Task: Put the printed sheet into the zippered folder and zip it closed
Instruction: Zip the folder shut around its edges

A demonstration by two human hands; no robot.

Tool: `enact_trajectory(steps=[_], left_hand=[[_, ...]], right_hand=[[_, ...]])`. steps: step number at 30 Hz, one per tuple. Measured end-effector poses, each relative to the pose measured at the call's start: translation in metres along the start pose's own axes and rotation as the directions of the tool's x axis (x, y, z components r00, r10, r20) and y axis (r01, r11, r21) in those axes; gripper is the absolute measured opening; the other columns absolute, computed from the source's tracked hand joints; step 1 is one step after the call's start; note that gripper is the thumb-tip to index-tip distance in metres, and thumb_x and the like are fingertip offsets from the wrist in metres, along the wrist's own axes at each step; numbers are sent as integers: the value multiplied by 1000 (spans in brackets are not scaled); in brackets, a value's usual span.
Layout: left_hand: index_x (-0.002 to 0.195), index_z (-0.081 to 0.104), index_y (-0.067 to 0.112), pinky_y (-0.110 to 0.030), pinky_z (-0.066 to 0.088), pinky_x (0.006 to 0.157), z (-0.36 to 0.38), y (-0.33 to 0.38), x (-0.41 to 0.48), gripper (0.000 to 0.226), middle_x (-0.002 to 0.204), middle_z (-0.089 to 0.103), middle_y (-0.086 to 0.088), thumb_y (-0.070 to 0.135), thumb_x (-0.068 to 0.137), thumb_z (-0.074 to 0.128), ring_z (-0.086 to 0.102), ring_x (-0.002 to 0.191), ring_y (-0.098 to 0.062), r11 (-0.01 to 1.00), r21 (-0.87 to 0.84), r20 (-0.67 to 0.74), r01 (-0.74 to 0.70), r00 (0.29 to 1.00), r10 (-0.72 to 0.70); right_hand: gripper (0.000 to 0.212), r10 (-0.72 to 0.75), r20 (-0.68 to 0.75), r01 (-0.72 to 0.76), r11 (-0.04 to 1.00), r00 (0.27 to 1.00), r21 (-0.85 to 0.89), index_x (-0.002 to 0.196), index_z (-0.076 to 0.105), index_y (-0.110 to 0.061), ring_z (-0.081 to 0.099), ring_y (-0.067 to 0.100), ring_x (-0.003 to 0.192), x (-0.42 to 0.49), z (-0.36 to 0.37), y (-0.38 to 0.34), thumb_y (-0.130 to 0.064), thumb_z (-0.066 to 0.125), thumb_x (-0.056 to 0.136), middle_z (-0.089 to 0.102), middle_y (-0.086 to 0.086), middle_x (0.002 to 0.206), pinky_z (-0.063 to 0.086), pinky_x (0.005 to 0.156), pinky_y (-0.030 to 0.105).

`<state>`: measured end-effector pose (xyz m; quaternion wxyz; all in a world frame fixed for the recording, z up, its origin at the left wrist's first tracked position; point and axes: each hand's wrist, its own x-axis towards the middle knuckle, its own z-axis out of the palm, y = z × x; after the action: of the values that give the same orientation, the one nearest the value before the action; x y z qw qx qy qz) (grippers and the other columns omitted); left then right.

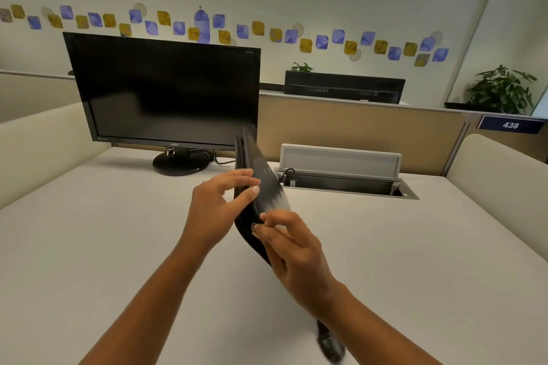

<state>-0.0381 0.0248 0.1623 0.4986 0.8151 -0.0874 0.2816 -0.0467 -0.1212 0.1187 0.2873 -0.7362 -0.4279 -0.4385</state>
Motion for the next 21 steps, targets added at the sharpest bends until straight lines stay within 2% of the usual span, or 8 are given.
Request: enact_trajectory(steps=[1,3,7,11,15,18,21], left_hand=[[93,68,24,-12,38,83,-2,0,1,13,109,62,10,18,86,59,54,102,-3,995,-67,49,72,996,-68],[90,68,24,-20,40,87,-2,-4,0,17,110,62,8,19,91,51,53,104,-8,959,-198,58,201,979,-194],[94,64,26,-22,44,82,2,-13,-9,22,111,60,5,11,93,47,54,104,-12,899,-339,-68,278,946,-318],[100,61,28,-16,47,78,4,-14,-13,26,103,62,9,7,91,49,59,99,-13,904,-344,-110,254,945,-307],[107,60,26,-29,45,91,9,-11,-11,33,111,60,6,0,88,52,57,106,-13,907,-331,-95,262,947,-308],[108,59,24,-25,45,91,12,-7,-10,40,112,61,6,-7,87,50,55,111,-12,873,-411,-46,262,951,-307],[116,59,13,-22,47,89,15,0,-5,37,112,62,5,-7,87,49,56,113,-13,847,-470,-18,249,957,-291]], right_hand=[[25,-3,-4,3,1000,1000,5,94,66,1,55,15,90,-4,2,-1,-16,48,91,47,4,103,51,77,16],[25,9,-8,-9,1000,1000,11,95,66,0,54,13,90,-10,5,-2,-17,49,91,47,2,102,51,78,15],[22,35,-20,-34,999,999,14,95,67,0,55,13,87,-15,9,-1,-16,53,89,47,1,100,53,77,16],[31,28,-32,-28,1000,999,14,93,68,0,60,14,82,-15,11,-4,-20,46,93,47,1,100,55,75,17],[32,77,-61,-76,997,995,26,91,69,1,66,19,77,-10,9,-4,-21,46,93,47,1,99,56,73,19],[22,133,-104,-131,991,986,29,88,69,1,65,18,76,-9,6,-3,-16,56,86,56,7,94,56,70,17],[28,195,-165,-187,981,967,59,87,69,3,56,12,84,-3,1,-4,-20,52,88,50,2,96,49,78,11]])
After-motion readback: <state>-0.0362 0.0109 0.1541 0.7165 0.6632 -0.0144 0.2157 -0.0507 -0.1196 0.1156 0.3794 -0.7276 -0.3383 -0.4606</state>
